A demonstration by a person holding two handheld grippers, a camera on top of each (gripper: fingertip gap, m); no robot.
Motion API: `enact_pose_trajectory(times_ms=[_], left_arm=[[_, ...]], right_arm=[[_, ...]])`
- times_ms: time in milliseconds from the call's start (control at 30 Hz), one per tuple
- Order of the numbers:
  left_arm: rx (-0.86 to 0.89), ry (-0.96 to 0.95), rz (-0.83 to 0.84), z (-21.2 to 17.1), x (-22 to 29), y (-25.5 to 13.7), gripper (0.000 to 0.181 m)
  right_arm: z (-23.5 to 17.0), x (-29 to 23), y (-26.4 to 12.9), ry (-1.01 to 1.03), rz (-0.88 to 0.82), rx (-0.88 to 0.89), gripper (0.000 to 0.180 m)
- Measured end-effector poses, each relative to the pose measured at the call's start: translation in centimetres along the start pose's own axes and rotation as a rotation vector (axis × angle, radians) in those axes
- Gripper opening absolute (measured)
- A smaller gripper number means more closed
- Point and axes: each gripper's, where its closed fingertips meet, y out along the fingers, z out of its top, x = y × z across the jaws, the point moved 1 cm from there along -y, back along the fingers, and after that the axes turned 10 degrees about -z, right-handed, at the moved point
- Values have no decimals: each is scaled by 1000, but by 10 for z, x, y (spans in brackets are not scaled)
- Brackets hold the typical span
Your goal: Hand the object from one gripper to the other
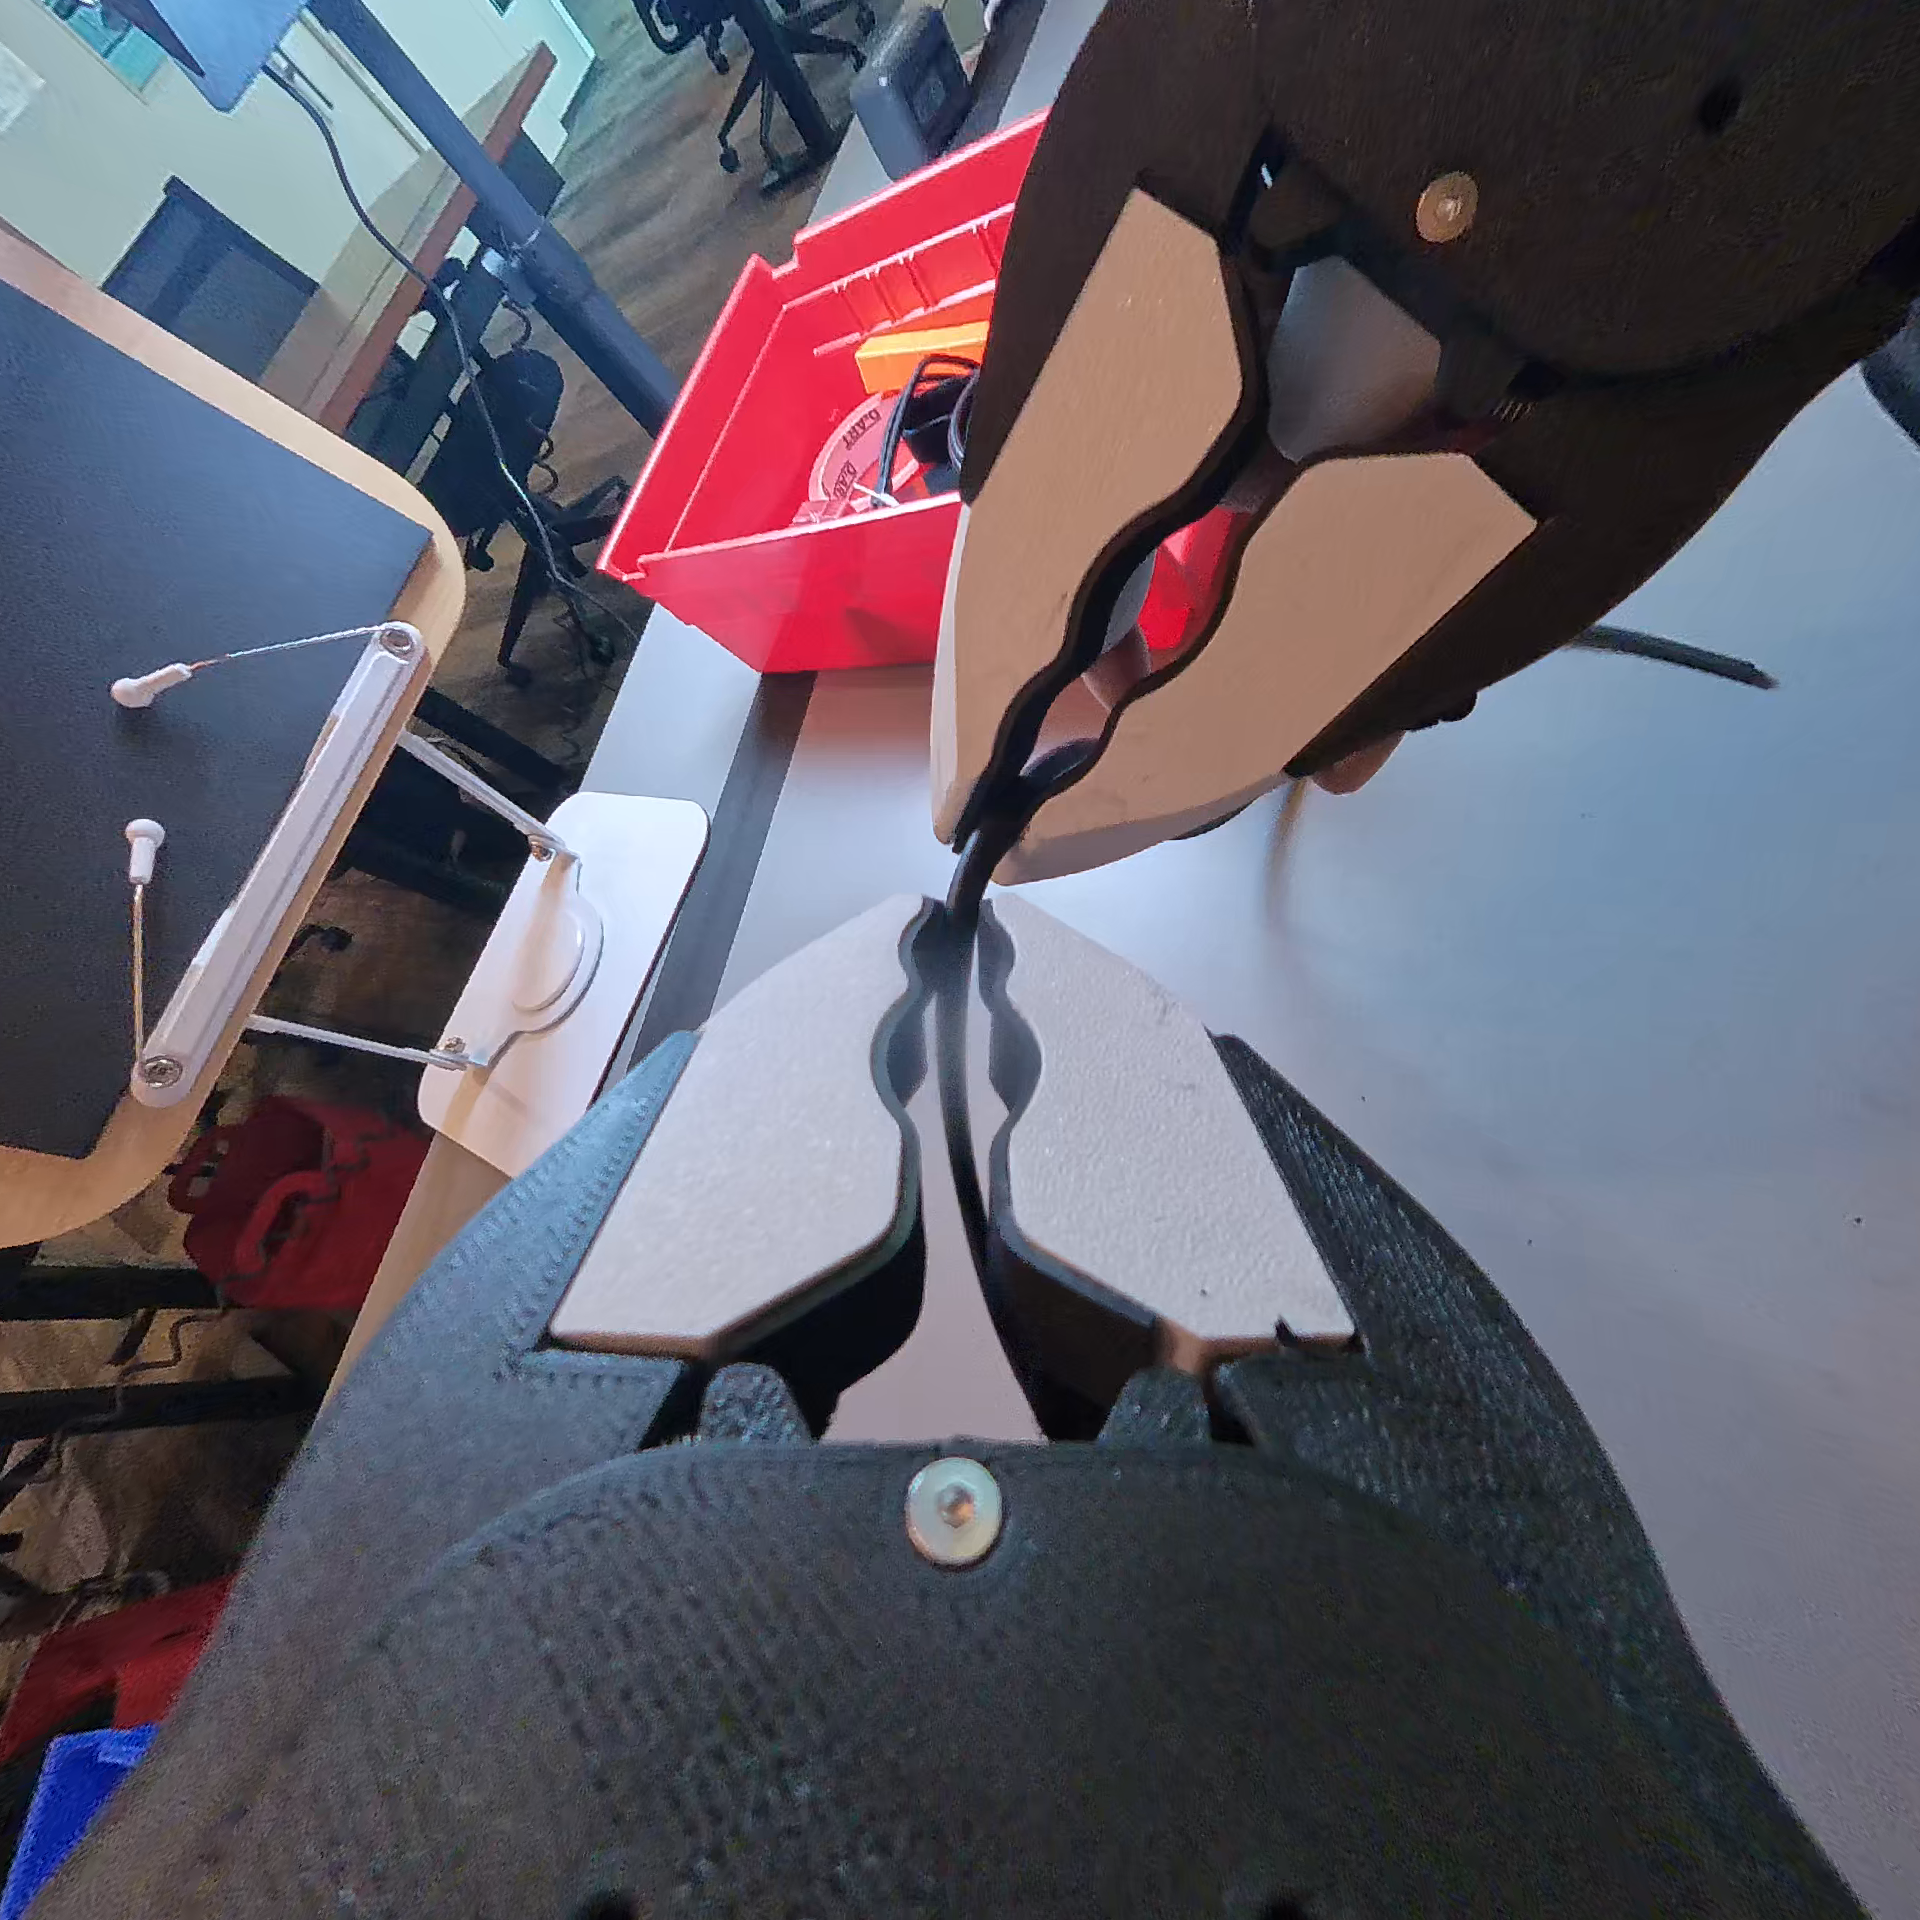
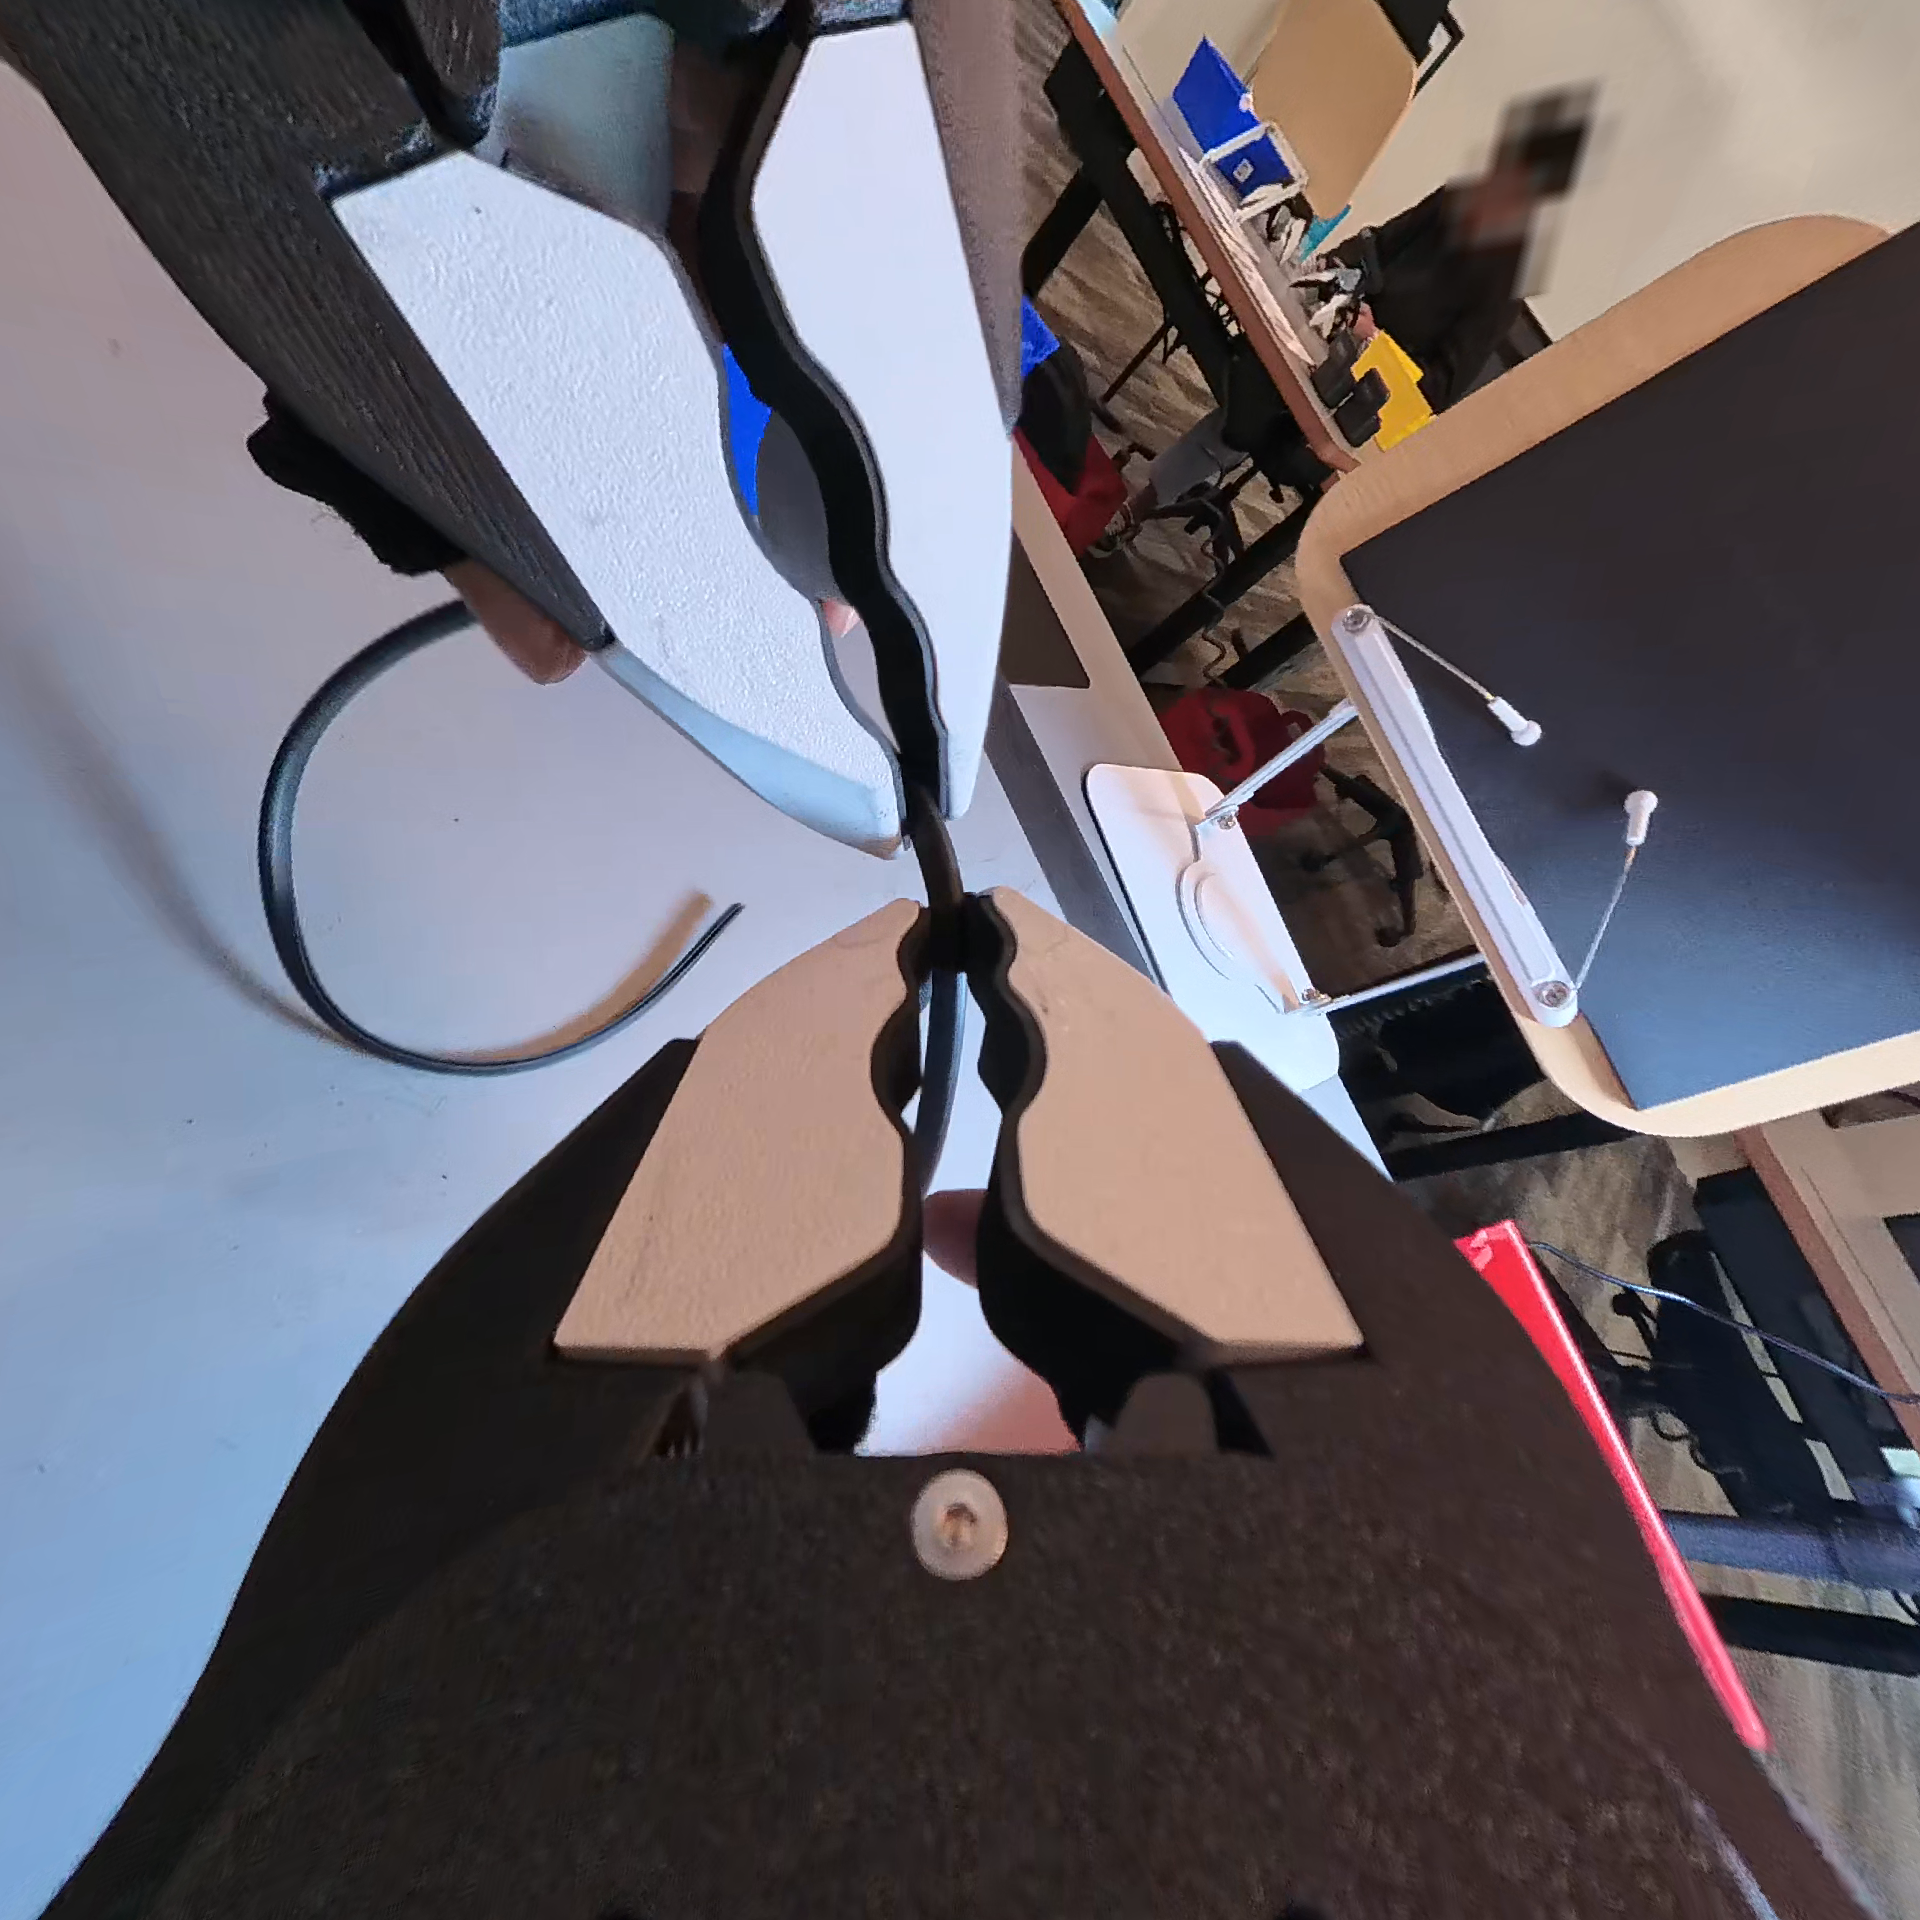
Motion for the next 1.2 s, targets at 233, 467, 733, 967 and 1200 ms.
enact_pose_trajectory(times_ms=[233, 467, 733, 967, 1200], left_arm=[[87, -43, 4, 6, -7, -8, 6], [82, -90, -21, 1, -8, -7, 9], [11, -15, -32, 1, 4, 0, 13], [85, -9, -36, 10, 2, -9, 6], [146, -47, -65, 13, -1, -17, 6]], right_arm=[[1, 14, -6, 118, 27, 41, 8], [-1, 13, -6, 73, 20, 25, 6], [7, -5, -4, -47, 13, 30, 6], [10, 8, -9, 34, 29, 70, 15], [11, 10, -10, 51, 39, 103, 6]])
